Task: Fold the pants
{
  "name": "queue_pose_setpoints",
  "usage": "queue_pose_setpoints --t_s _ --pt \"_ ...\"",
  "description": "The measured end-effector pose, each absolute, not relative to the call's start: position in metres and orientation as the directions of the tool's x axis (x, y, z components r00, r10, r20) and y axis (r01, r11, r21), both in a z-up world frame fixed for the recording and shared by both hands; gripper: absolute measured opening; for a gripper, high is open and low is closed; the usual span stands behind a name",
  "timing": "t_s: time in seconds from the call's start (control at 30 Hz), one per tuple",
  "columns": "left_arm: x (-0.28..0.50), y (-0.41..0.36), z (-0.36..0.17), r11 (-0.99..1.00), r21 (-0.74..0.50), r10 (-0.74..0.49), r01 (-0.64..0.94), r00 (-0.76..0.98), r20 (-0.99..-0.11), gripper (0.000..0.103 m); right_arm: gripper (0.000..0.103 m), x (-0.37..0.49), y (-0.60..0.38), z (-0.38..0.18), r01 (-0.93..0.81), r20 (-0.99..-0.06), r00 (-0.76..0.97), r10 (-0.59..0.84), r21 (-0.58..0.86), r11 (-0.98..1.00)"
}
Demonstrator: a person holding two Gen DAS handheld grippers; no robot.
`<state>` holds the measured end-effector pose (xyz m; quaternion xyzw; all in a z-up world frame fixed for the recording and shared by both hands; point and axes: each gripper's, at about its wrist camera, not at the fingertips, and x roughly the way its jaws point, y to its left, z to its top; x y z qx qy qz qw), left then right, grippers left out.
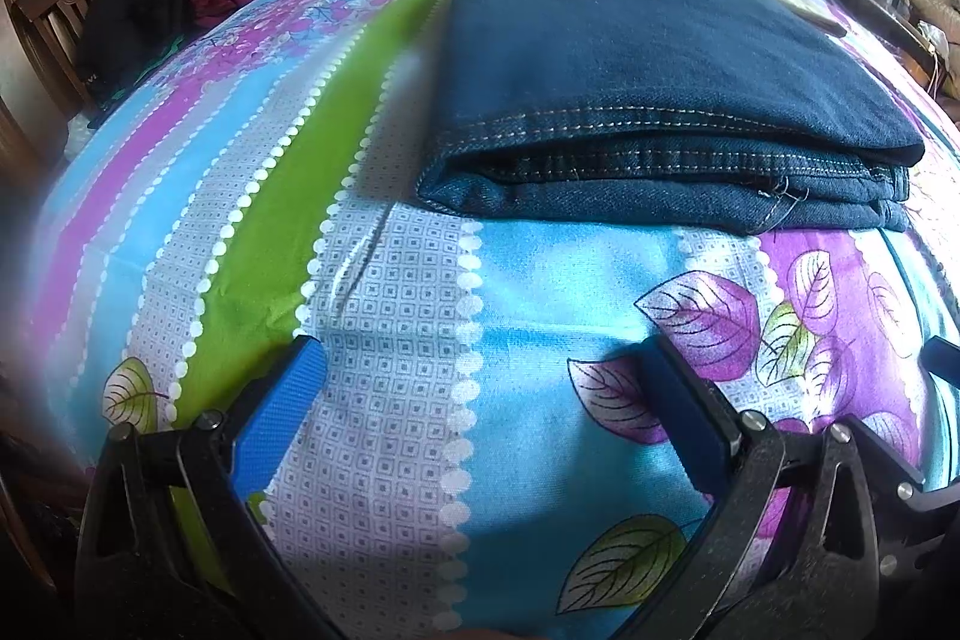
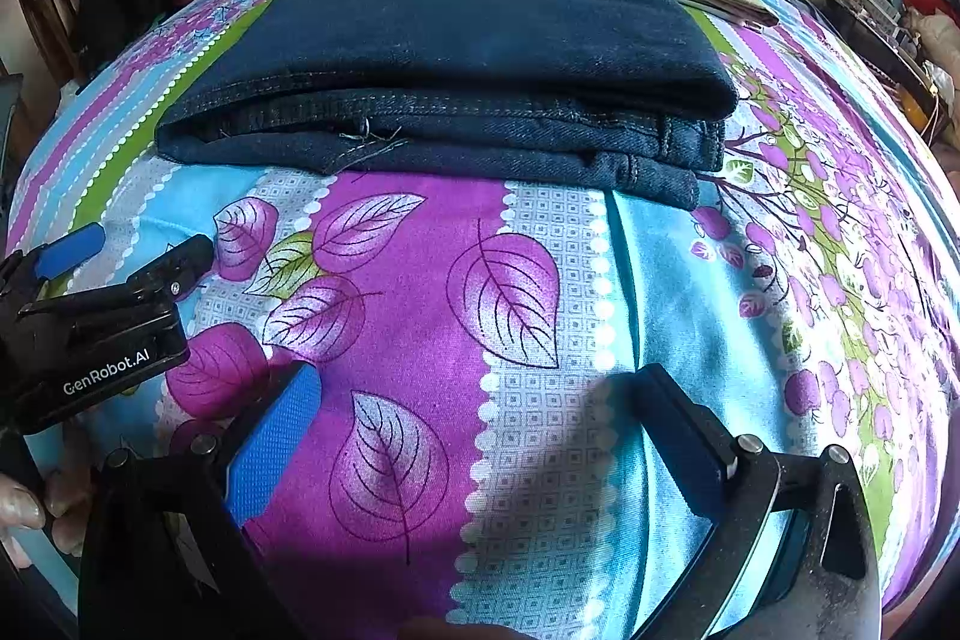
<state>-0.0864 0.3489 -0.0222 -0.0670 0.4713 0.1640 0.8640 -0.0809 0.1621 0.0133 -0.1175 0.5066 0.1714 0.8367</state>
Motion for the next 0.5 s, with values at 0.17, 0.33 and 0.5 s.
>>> queue_pose_setpoints --t_s 0.17,0.33,0.5 --pt "-0.086 0.349 -0.022 0.937 0.039 0.22 -0.346 0.502 -0.837 0.103 0.103 -0.08 0.162 0.014 -0.402 -0.889 0.427 0.168 -0.02 0.915" --pt "-0.085 0.35 -0.019 0.938 0.036 0.213 -0.343 0.494 -0.843 0.103 0.103 -0.073 0.163 0.018 -0.403 -0.906 0.396 0.149 -0.026 0.915" --pt "-0.082 0.353 0.011 0.933 0.06 0.248 -0.355 0.512 -0.822 0.098 0.093 -0.064 0.147 0.055 -0.33 -0.887 0.441 0.137 -0.018 0.944"
